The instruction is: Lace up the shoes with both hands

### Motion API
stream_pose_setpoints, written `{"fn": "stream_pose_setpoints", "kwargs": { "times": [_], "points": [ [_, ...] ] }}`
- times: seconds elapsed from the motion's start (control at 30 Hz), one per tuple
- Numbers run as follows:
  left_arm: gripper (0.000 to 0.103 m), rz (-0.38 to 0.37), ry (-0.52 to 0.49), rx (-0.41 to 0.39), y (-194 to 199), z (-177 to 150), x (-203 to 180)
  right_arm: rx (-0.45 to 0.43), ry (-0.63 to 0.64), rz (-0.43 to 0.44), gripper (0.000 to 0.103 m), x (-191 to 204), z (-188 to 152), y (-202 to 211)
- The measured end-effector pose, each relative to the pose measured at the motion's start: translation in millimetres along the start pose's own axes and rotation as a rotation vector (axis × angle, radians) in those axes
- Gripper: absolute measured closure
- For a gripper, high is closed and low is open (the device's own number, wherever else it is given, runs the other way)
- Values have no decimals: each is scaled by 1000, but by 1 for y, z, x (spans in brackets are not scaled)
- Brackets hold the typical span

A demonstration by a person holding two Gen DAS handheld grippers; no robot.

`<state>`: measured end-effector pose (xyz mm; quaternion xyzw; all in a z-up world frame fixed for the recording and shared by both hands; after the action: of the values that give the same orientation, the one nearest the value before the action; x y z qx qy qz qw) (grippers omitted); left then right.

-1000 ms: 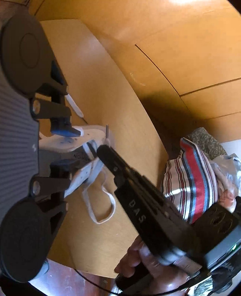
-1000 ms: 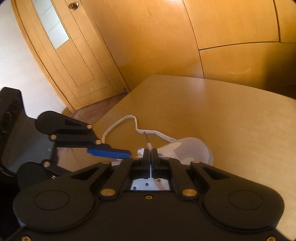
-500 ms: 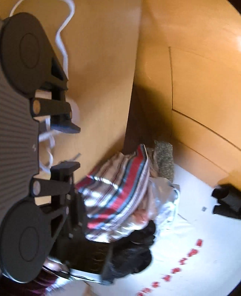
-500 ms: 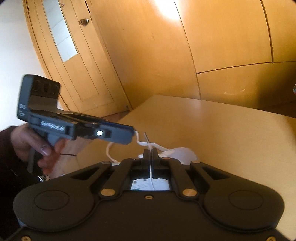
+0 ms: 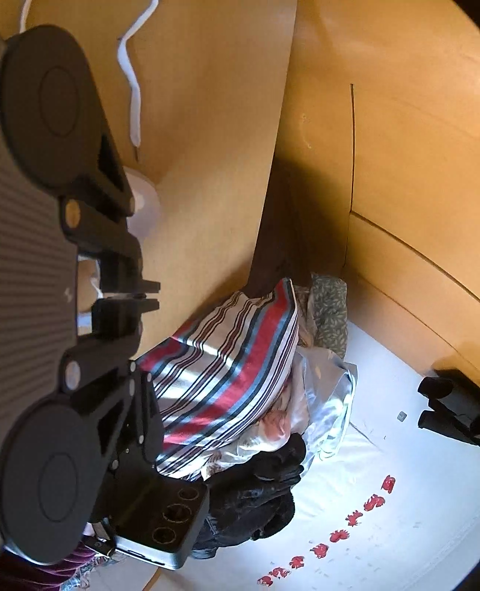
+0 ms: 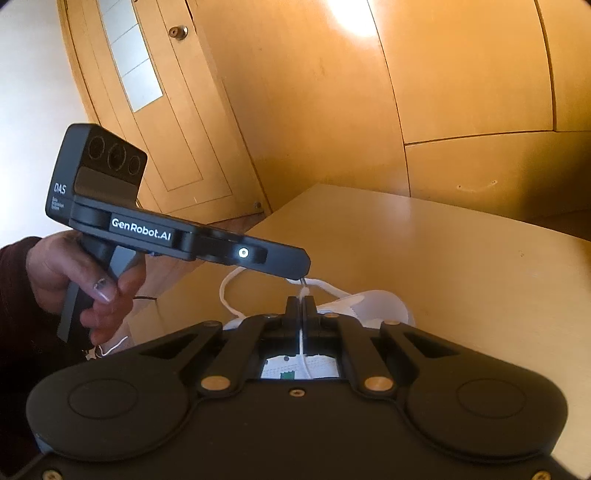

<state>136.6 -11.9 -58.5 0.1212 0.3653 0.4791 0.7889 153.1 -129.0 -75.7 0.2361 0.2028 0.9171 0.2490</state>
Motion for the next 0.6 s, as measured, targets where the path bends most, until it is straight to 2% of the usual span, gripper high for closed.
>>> {"fn": "stream_pose_setpoints", "kwargs": {
  "times": [0.03,0.1,0.13,0.17,0.23,0.37,0.43,0.5,0.6],
  "points": [
    [101,-7,6,1,1,0,0,7,6,-5,100,3,-1,1],
    [101,-16,9,3,1,0,-1,16,9,-15,92,2,-1,-2],
    [101,-17,10,4,1,0,-1,21,13,-27,81,2,-1,-3],
    [101,-19,11,5,1,0,-1,21,17,-38,76,2,-1,-4],
    [101,-24,14,13,1,-1,-1,20,22,-53,74,2,0,-4],
    [101,-18,-3,19,1,-2,-1,21,47,-58,75,4,1,-4],
    [101,-19,-5,22,0,-3,-1,36,68,-63,79,6,0,-6],
    [101,-20,-3,25,0,-3,-1,40,78,-62,79,8,0,-6],
    [101,-14,-5,25,0,-3,-1,54,91,-64,88,9,-2,-8]
  ]
}}
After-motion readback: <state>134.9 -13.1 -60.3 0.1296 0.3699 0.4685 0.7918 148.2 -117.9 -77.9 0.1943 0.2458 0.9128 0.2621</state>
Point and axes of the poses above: each gripper's, at about its wrist camera, not at the fingertips, and y roughly against the way its jaws point, x to its left, z to its top, the point moved 7 cm from there along -y, roughly the way its jaws point, and after that the axes turned 10 degrees about z, right-handed, at the moved point
